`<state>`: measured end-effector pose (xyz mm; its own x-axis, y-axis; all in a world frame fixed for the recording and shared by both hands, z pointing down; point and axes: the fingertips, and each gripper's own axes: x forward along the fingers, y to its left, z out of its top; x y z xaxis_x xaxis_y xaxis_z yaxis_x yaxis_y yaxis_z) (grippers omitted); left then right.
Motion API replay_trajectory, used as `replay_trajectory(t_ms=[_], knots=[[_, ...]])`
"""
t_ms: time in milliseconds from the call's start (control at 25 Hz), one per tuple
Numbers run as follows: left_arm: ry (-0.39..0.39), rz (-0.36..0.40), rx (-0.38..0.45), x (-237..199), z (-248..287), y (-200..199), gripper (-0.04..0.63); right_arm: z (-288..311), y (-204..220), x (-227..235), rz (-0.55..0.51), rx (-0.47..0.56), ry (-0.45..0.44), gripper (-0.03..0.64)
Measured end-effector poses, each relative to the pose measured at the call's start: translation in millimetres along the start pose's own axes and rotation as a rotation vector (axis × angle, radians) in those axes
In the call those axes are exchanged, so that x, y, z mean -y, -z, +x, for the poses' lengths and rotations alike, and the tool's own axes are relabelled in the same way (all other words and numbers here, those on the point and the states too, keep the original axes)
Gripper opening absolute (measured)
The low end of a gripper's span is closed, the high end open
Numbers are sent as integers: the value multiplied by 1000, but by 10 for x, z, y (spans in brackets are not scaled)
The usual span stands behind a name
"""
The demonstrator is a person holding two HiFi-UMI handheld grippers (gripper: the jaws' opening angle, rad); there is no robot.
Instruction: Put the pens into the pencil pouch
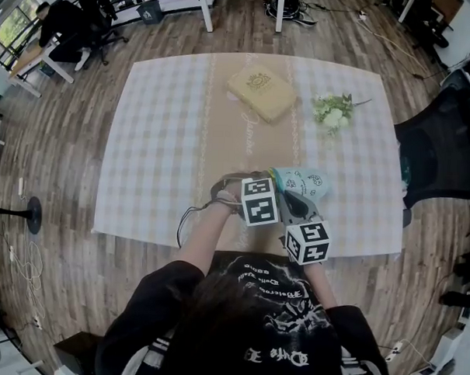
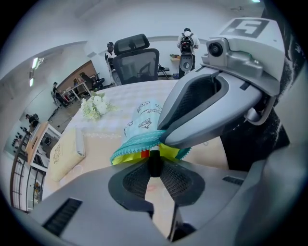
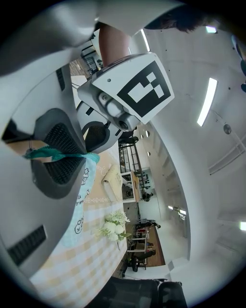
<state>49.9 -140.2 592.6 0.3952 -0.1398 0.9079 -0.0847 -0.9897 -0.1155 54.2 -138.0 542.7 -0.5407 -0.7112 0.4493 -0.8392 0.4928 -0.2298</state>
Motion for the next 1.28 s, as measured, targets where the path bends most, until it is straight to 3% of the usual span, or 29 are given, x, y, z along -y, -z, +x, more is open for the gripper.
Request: replay_trajectory(t_ms=[240, 520, 720, 920, 1280], knots=[[10, -4, 26, 22, 67, -42, 77, -9, 14, -52, -2, 10, -32, 29], [-29, -39, 94, 12, 119, -123, 78, -39, 5, -24, 3, 19, -28, 29], [-8, -86, 135, 43, 105, -103, 80, -46, 27, -35, 1, 15, -31, 29], [-6, -141, 165, -9, 40, -66, 175, -46, 20, -51, -1, 13, -31, 29], [-43, -266, 223, -99, -84, 43, 270, -73, 12, -26, 0, 25, -17, 29]])
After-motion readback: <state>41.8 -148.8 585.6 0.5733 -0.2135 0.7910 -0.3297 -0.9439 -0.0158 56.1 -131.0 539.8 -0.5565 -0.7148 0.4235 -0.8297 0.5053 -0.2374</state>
